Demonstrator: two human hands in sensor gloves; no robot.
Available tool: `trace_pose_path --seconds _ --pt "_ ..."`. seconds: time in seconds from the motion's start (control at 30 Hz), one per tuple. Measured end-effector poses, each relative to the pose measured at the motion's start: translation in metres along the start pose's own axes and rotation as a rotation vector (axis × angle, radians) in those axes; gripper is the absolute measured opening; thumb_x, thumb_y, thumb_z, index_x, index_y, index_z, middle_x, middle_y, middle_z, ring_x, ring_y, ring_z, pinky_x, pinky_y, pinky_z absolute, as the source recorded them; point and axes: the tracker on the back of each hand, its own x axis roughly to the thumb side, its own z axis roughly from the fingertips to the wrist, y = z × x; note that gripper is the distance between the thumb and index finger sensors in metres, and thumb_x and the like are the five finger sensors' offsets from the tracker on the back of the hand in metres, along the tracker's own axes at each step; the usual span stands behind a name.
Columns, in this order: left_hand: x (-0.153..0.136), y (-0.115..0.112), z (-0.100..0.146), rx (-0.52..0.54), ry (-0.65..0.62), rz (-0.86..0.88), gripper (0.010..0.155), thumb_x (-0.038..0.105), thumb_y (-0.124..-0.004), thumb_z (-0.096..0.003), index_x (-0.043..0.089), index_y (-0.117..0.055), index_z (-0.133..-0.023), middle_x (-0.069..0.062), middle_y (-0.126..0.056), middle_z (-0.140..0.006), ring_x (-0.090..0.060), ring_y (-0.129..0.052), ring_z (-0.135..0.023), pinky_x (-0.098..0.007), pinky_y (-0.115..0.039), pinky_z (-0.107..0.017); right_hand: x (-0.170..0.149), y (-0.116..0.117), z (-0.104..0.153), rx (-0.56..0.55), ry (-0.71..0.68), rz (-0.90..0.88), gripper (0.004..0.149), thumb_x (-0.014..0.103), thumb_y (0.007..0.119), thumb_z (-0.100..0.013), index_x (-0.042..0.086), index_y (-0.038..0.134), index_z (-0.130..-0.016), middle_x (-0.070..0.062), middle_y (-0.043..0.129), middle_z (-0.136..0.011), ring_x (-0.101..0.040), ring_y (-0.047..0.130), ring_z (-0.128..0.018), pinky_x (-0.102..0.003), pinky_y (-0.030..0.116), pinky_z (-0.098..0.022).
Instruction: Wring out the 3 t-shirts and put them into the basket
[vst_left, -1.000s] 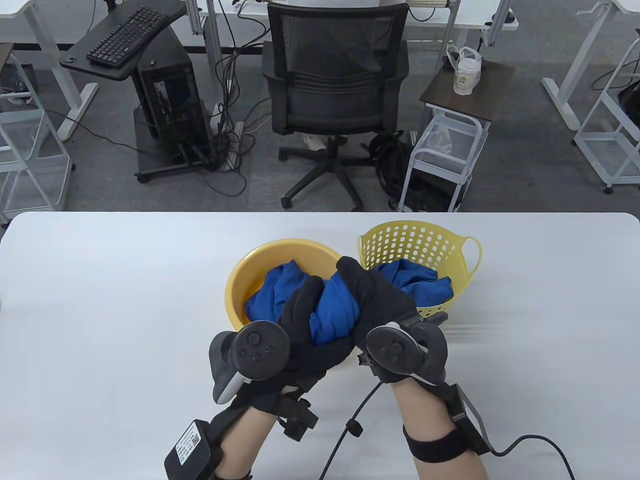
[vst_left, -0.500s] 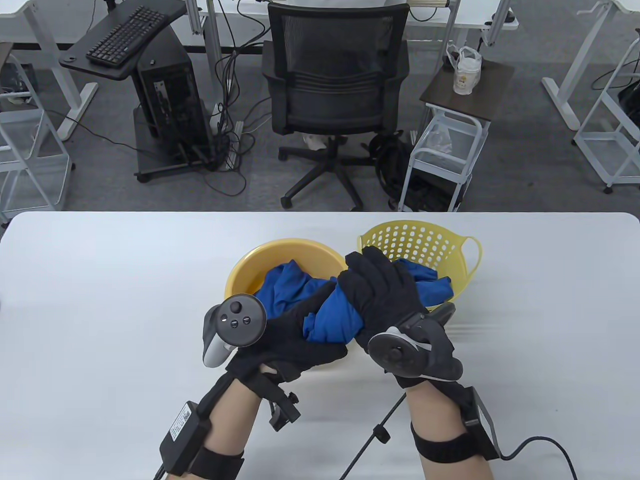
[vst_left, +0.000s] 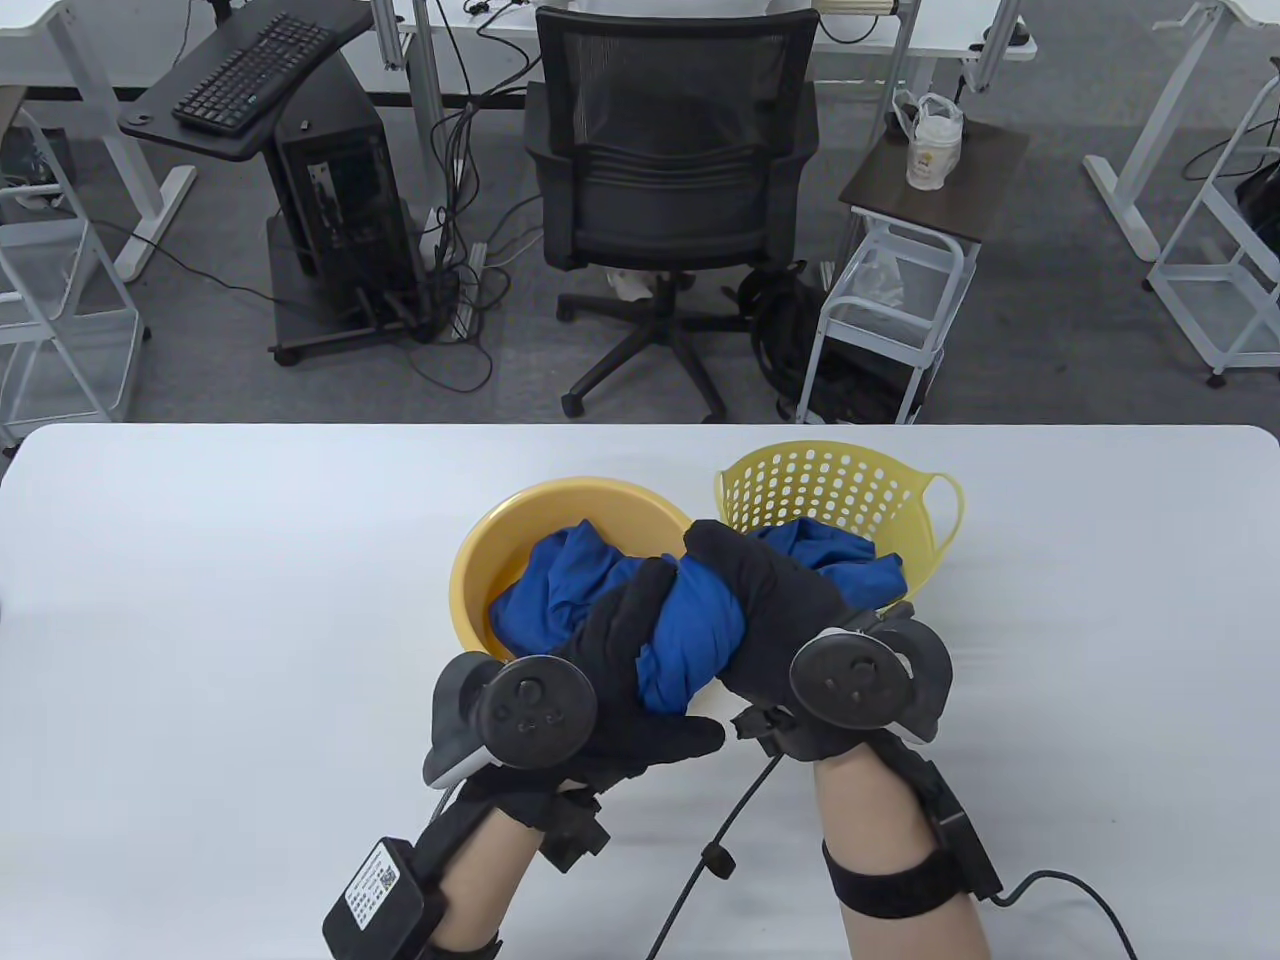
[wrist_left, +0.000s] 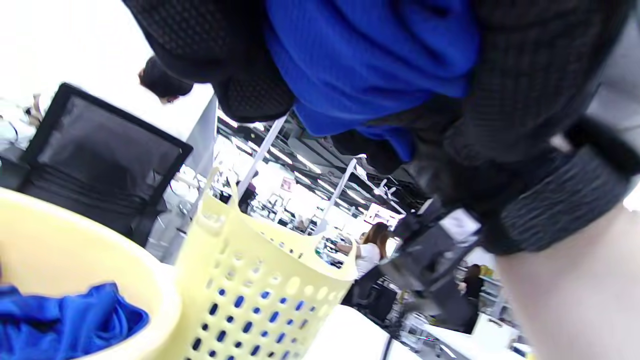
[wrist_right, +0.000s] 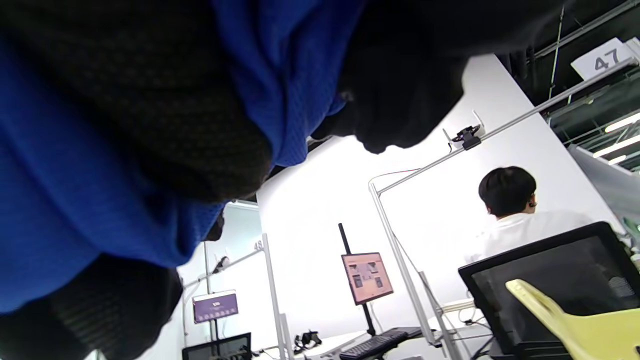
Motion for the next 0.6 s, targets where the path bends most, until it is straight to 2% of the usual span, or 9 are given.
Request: trace_pose_path --seconds 0.03,0.17,0.27,0.33,0.43,0.6 --pt "0.0 -0.001 0.0 0.01 0.015 -0.014 0.122 0.058 -0.104 -0.0427 0.027 -0.012 -0.116 -0.023 -0.056 -0.116 -0.034 -0.091 -0.084 -0.048 -0.085 -0.057 0.003 0.0 0.0 -0.008 0.002 0.039 0.093 0.031 0.11 -0.035 0.022 0.052 -0.107 -0.024 0.089 -0.08 -0.038 0.097 -0.035 -0.038 0.084 -0.023" --pt "-0.007 -0.012 0.0 0.178 0.085 -0.051 0.11 0.048 -0.104 -0.0451 0.024 -0.023 -0.115 -0.02 -0.062 -0.113 -0.034 -0.093 -0.081 -0.048 -0.086 -0.055 0.015 0.006 0.001 -0.045 0.024 0.173 0.094 0.03 0.111 -0.035 0.021 0.051 -0.107 -0.024 0.088 -0.08 -0.038 0.097 -0.035 -0.038 0.083 -0.022" --pt "-0.012 -0.007 0.0 0.201 0.124 -0.148 0.102 0.044 -0.104 -0.0464 0.027 -0.031 -0.115 -0.017 -0.066 -0.111 -0.033 -0.093 -0.083 -0.049 -0.085 -0.056 0.015 0.017 -0.001 -0.043 0.056 0.14 0.093 0.031 0.11 -0.036 0.019 0.051 -0.106 -0.024 0.088 -0.079 -0.037 0.097 -0.033 -0.037 0.083 -0.021" --pt "-0.012 -0.005 0.003 0.281 0.13 -0.257 0.097 0.044 -0.104 -0.0463 0.03 -0.036 -0.114 -0.015 -0.069 -0.111 -0.033 -0.094 -0.082 -0.049 -0.085 -0.056 0.018 0.025 -0.001 -0.059 0.09 0.105 0.092 0.031 0.11 -0.036 0.018 0.051 -0.106 -0.024 0.089 -0.078 -0.037 0.097 -0.032 -0.036 0.083 -0.02" --pt "-0.011 -0.002 0.004 0.314 0.126 -0.346 0.093 0.045 -0.103 -0.0464 0.033 -0.041 -0.114 -0.01 -0.071 -0.112 -0.032 -0.094 -0.082 -0.05 -0.083 -0.057 0.014 0.03 -0.002 -0.049 0.112 0.059 0.09 0.033 0.109 -0.037 0.019 0.051 -0.105 -0.023 0.09 -0.074 -0.032 0.097 -0.026 -0.033 0.083 -0.016" --pt "-0.013 -0.01 0.002 0.312 0.13 -0.405 0.091 0.044 -0.102 -0.047 0.034 -0.041 -0.114 -0.006 -0.071 -0.114 -0.032 -0.092 -0.084 -0.051 -0.08 -0.059 0.004 0.037 -0.003 0.014 0.154 0.003 0.089 0.033 0.109 -0.037 0.019 0.052 -0.105 -0.023 0.091 -0.072 -0.029 0.097 -0.023 -0.032 0.082 -0.013"
